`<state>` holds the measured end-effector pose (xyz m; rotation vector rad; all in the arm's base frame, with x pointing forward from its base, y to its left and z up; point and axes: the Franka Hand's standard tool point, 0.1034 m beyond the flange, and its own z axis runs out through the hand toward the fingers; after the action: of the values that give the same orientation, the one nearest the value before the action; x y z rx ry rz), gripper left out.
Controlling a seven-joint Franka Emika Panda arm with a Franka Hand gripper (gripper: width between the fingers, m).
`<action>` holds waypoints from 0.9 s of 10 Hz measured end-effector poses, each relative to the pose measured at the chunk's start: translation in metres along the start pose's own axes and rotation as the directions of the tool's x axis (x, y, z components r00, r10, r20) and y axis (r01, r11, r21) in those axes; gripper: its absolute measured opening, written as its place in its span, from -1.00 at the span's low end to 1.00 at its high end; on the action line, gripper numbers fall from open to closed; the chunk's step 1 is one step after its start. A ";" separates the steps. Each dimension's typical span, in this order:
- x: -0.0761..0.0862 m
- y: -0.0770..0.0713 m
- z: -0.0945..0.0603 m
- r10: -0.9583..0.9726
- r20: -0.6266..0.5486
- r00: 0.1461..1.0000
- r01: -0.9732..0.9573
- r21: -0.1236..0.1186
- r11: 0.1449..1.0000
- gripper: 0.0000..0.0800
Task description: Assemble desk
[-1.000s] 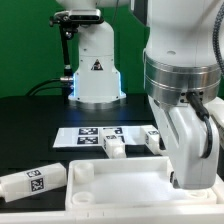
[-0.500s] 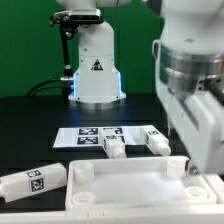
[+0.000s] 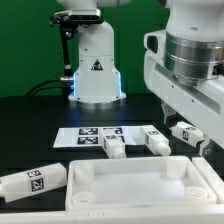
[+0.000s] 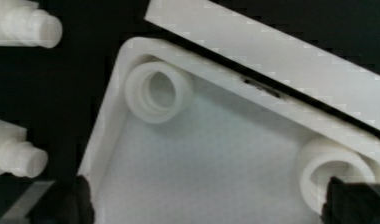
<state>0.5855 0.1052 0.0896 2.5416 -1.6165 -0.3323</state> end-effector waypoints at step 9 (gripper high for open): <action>-0.061 0.013 0.016 -0.498 -0.064 0.865 0.502 0.071 0.862 0.62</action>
Offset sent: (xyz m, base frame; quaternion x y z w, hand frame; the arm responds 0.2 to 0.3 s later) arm -0.0635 0.0688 0.0092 0.0513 -0.0130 -0.1741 0.9833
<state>0.5452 0.1557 0.0845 2.9849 -0.9424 -0.2485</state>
